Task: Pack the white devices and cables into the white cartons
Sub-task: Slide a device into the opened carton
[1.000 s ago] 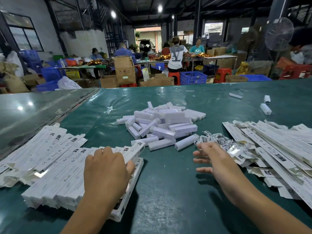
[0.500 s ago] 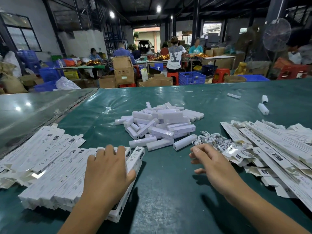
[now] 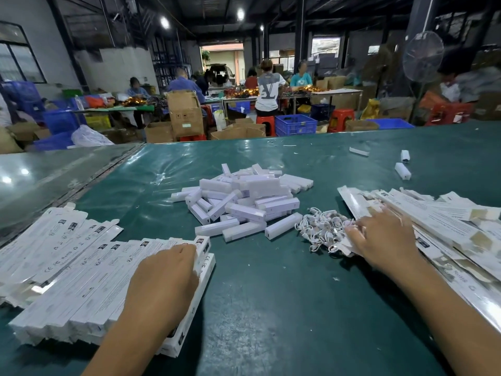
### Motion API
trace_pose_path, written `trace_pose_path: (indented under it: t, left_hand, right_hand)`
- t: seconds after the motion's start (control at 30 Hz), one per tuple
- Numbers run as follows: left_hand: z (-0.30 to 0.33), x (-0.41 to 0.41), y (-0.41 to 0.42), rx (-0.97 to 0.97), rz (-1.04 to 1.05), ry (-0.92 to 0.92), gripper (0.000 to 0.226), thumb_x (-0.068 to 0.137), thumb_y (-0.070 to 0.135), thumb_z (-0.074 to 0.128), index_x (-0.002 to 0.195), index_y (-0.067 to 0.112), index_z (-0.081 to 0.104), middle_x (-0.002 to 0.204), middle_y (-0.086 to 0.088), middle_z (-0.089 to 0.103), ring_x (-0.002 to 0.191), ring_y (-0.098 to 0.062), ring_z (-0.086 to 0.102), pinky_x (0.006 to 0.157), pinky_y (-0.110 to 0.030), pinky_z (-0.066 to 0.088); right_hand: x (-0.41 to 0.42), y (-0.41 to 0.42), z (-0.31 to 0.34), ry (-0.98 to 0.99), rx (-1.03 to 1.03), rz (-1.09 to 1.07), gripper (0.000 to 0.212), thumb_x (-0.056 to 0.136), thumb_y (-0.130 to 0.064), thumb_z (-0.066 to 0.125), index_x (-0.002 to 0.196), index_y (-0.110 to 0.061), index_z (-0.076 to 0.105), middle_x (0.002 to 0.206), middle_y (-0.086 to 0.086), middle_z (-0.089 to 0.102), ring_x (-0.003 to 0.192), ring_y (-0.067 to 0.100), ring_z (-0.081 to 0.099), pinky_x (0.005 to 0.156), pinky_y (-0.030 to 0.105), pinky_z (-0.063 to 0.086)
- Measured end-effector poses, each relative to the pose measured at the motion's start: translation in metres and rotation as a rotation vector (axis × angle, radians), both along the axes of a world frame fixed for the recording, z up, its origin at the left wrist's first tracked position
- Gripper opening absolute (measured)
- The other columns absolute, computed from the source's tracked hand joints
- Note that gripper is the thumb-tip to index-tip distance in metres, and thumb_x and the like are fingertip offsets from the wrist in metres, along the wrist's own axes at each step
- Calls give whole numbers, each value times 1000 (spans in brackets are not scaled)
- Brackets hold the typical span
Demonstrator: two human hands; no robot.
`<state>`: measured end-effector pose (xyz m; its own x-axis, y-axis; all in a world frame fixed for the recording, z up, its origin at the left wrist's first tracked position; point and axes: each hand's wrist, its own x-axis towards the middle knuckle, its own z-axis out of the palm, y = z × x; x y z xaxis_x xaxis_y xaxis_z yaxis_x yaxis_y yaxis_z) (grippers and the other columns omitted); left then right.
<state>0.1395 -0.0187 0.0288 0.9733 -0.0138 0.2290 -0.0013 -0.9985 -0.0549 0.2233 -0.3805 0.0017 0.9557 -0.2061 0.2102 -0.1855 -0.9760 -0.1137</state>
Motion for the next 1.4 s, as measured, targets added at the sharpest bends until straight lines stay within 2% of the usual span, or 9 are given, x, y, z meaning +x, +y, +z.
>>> trace_pose_path:
  t: [0.13,0.33,0.5,0.67,0.83,0.97,1.1,1.3,1.4]
  left_hand:
    - [-3,2,-8,-82,-59,-147,28,100,45,48,121,29,54,118,13,60,103,-16,59,79,-30,39]
    - [-12,2,-27,-227,-280,-252,25,80,23,83,99,12,71,101,0,71,87,-28,69,75,-44,55]
    - [-13,1,-35,-296,-369,-268,27,79,21,85,102,13,73,107,1,71,96,-25,70,82,-44,56]
    - [-14,0,-39,-383,-453,-380,50,80,24,82,125,11,65,127,-1,63,117,-22,61,101,-42,50]
    - [-3,-6,-43,-393,-588,-414,81,82,48,69,149,11,42,154,-1,41,144,-18,37,120,-35,27]
    - [-6,-11,-43,-499,-652,-136,60,88,51,62,143,32,47,133,22,57,120,-3,54,102,-31,43]
    - [-9,-11,-47,-667,-688,-44,11,99,28,54,105,36,59,87,20,61,79,-4,59,69,-20,42]
    - [-8,-16,-48,-805,-709,24,38,105,60,26,130,45,50,110,20,54,112,-10,53,90,-19,38]
    - [-3,-18,-50,-936,-727,-3,39,101,64,34,132,45,49,112,24,52,112,-7,52,90,-16,37]
  right_hand:
    - [4,-1,-3,93,-60,-17,52,101,-60,32,121,-23,64,138,-3,57,142,20,39,121,53,15]
    - [-3,4,8,-60,-38,-23,38,99,-53,41,82,-20,51,103,0,63,111,23,57,111,48,33]
    - [-13,13,17,-533,233,231,28,95,-22,65,107,2,71,118,14,65,113,33,58,100,38,42]
    - [-46,48,35,-876,280,700,23,91,-12,65,108,0,73,114,7,68,106,17,64,101,18,43]
    - [-72,77,41,-655,420,1126,18,84,2,66,98,-4,76,107,1,71,104,8,67,96,18,48]
    - [-80,86,41,-535,553,1211,30,74,15,65,93,-6,76,104,-1,72,99,11,69,89,21,50]
    - [-80,84,42,-496,726,1167,37,76,15,60,100,-9,73,111,0,72,105,19,70,89,25,52]
    - [-77,80,42,-483,1053,947,36,88,4,54,112,-18,68,110,-1,74,100,18,75,80,46,57]
    - [-66,74,41,-480,1100,793,31,88,-2,57,110,-21,67,104,-3,74,97,15,74,77,33,60]
